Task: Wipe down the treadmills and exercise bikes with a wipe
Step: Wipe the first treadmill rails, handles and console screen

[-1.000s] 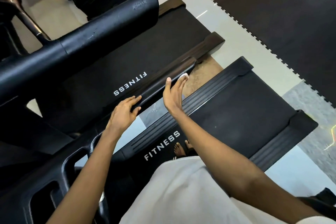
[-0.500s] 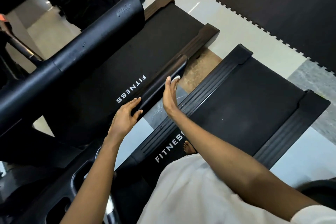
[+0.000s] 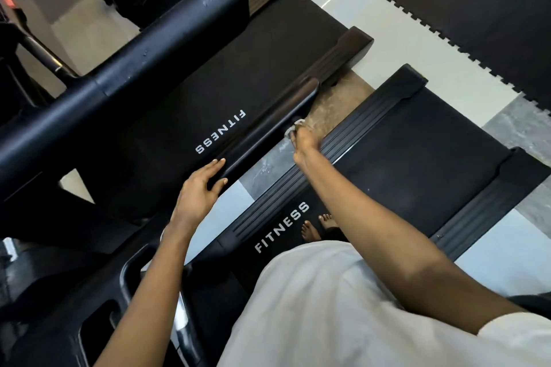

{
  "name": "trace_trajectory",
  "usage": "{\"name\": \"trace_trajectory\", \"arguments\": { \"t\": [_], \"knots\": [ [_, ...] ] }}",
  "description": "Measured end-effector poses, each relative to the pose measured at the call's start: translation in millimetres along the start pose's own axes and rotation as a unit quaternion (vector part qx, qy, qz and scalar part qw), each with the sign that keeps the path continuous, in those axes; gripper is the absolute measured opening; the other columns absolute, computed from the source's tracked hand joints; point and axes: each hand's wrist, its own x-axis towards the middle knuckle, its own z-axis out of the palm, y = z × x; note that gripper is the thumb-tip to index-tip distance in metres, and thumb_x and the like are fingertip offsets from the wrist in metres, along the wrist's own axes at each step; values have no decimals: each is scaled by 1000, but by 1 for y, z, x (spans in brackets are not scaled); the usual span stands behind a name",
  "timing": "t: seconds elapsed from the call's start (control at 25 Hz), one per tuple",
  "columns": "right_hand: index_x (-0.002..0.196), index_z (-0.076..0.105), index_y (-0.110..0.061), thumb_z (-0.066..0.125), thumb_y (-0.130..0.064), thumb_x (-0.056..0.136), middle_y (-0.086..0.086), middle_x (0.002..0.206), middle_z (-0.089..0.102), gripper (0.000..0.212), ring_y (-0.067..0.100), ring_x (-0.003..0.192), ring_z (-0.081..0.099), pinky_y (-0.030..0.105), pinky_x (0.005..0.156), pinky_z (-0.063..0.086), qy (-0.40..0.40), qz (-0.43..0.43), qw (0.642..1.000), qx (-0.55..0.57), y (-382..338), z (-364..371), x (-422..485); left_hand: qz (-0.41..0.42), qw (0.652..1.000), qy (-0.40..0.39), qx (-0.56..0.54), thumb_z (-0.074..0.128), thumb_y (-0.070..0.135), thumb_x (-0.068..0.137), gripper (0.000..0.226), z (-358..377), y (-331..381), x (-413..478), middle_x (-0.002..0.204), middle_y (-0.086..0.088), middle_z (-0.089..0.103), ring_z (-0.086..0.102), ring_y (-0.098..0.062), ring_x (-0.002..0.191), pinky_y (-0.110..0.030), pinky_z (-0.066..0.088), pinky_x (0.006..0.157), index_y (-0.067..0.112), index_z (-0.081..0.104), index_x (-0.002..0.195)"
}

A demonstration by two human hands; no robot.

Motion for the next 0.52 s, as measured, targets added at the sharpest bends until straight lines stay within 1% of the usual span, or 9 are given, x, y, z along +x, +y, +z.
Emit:
{"name": "trace_trajectory", "arguments": {
  "t": [0.08,0.12,0.2,0.24,0.28,0.32,0.36,0.44,0.52],
  "knots": [
    [65,58,-8,48,16,91,4,59,54,37,14,43,44,24,43,43,23,16,997,68,-4,1,3,-1,1000,3,-3,69,29,95,50,0,0,0,148,11,51,42,-6,139,-17,30,109,37,55,141],
    [66,59,-8,51,15,91,2,56,55,35,13,41,45,26,45,47,31,11,997,63,-2,1,1,0,1000,6,-7,69,29,95,49,0,1,-1,148,10,52,42,-7,139,-21,32,111,36,55,141],
    [77,64,-6,61,10,90,-2,53,59,20,9,41,55,24,54,57,30,-11,999,14,5,0,-9,7,1000,14,-19,69,28,94,49,0,0,-4,148,8,52,42,-7,139,-29,35,115,35,56,141],
    [86,67,-3,64,7,89,-2,58,62,11,6,44,59,21,58,59,27,-22,999,-9,8,-2,-15,10,999,18,-26,69,28,95,49,1,-1,-5,147,8,52,42,-8,139,-31,36,115,33,56,141],
    [93,68,-1,66,4,89,-1,64,64,7,5,48,62,18,60,58,22,-36,999,-20,10,-3,-20,11,999,19,-33,69,28,95,48,1,-3,-7,147,8,52,42,-7,139,-32,36,116,33,57,141],
    [95,68,0,66,4,90,-1,68,65,7,3,50,62,17,59,57,21,-50,998,-27,9,-3,-22,12,999,21,-38,69,28,95,48,2,-4,-7,147,8,53,42,-7,139,-32,36,116,33,57,141],
    [94,68,0,65,5,90,1,69,64,7,3,48,61,17,56,55,23,-61,998,-24,6,-3,-19,13,999,23,-43,69,28,95,48,2,-4,-7,147,8,53,42,-6,139,-32,36,116,33,57,141],
    [87,67,-1,62,9,90,6,67,61,12,8,41,55,23,50,53,39,-61,997,-4,-6,-1,-12,13,998,25,-52,69,27,95,47,3,-4,-6,147,8,53,43,-6,138,-32,36,116,32,58,140],
    [80,62,-6,58,13,89,7,64,57,21,12,38,51,27,46,50,62,-46,997,9,-14,2,-3,15,998,26,-59,69,24,95,47,3,-7,-6,146,6,54,44,-7,138,-31,35,117,31,58,140]
  ]
}}
